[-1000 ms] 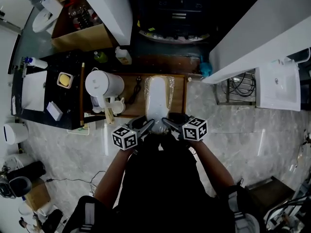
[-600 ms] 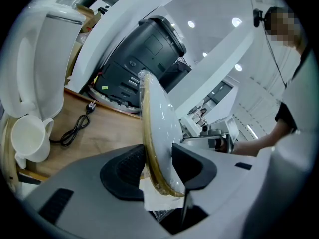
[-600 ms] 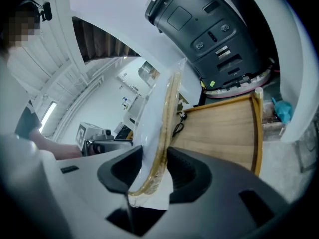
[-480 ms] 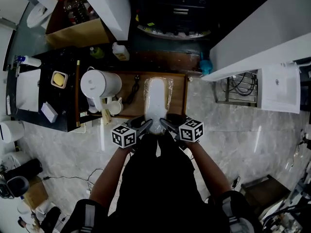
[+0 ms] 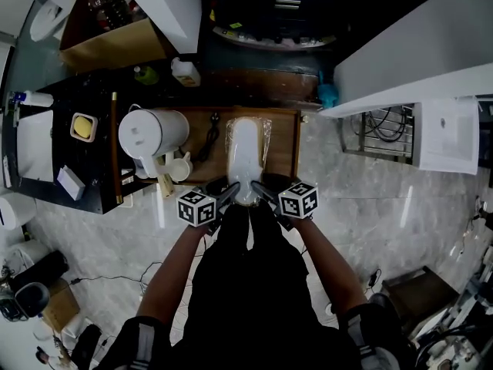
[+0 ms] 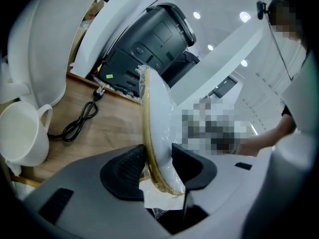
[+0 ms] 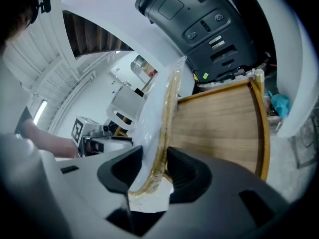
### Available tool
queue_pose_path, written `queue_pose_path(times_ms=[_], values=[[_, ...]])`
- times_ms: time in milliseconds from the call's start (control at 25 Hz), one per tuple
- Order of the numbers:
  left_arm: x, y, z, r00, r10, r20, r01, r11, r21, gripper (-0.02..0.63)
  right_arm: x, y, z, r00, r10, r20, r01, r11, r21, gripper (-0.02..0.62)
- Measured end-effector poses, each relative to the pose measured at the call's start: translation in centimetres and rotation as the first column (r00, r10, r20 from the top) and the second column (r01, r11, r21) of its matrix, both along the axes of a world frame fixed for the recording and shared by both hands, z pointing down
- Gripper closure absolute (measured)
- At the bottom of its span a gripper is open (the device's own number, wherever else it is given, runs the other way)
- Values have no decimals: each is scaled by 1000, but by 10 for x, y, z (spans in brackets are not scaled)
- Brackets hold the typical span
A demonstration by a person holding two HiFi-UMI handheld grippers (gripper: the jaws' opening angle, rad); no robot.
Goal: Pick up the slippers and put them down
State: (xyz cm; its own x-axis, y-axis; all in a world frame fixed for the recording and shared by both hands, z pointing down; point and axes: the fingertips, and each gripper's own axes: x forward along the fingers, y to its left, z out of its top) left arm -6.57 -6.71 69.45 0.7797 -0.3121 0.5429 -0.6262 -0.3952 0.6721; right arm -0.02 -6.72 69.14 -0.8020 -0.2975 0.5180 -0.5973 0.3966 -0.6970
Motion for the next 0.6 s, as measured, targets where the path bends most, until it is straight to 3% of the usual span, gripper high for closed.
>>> queue_pose_path(times_ms=[360, 600], values=[[-5, -6, 29, 999, 30, 21, -30, 999, -34, 433, -6, -4, 29, 1000, 13, -20, -14, 999, -37, 433], [-5, -13, 45, 998, 9, 68, -6, 999, -38, 433, -4, -11, 45, 996, 46, -76, -49, 998, -44, 433]])
